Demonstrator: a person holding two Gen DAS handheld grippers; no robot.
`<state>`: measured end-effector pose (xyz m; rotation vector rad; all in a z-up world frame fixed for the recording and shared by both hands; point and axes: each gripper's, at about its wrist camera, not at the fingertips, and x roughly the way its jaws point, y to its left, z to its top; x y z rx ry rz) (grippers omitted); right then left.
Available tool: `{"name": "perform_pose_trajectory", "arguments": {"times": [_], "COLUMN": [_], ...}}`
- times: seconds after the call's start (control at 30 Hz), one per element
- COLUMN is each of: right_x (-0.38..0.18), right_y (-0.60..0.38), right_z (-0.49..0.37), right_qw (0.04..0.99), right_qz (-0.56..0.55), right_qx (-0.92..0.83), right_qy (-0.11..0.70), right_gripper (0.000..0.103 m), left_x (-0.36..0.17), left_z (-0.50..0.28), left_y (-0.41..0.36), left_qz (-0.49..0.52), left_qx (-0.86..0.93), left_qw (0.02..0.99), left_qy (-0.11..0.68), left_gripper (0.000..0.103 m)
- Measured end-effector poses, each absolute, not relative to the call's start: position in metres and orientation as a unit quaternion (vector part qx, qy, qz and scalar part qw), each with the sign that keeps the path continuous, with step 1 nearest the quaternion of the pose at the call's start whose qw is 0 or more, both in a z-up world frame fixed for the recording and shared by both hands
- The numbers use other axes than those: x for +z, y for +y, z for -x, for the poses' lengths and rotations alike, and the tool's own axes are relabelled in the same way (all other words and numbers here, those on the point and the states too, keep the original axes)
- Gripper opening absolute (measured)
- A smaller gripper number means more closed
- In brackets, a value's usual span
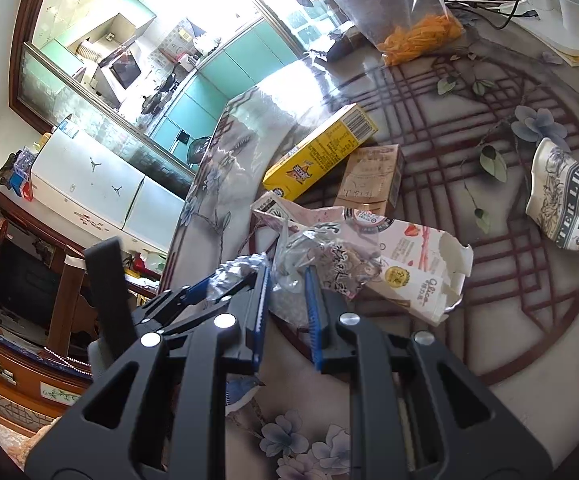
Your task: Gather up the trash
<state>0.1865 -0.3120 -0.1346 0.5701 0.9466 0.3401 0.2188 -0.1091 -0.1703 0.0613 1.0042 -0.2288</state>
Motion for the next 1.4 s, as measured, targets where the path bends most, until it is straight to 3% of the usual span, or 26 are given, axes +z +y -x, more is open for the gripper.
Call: {"name": "perform_pose_trajectory", "arguments": {"times": [0.87,1.1,1.4], "right_x": [-0.153,-0.152,-0.158], "right_y": [-0.303,-0.292,-0.273], "right_z": [-0.172,-0.144,-0.101], "right_qw": [0.855,0.862,0.860], "right_qz": [-0.196,-0.186,-0.185], "right_qx": [0.091,0.077,0.074], "right_qy": [0.471,0.466,0.470], "right_gripper": [0.018,0.018,0.018], "left_x": [-0.126,-0.121,-0.129], "left_z": [-0.087,-0.055,-0.038], "left_y": [-0.026,-0.006,0.024], "left_qz": [0.012,-0.009,0.042], "left_qx": [-0.134,-0.129,-0.120], "left_qw": [0.878,0.886,0.879], "left_qy": [0.459,0.445,0.459], "left_gripper": [0.049,0.049,0.049]}}
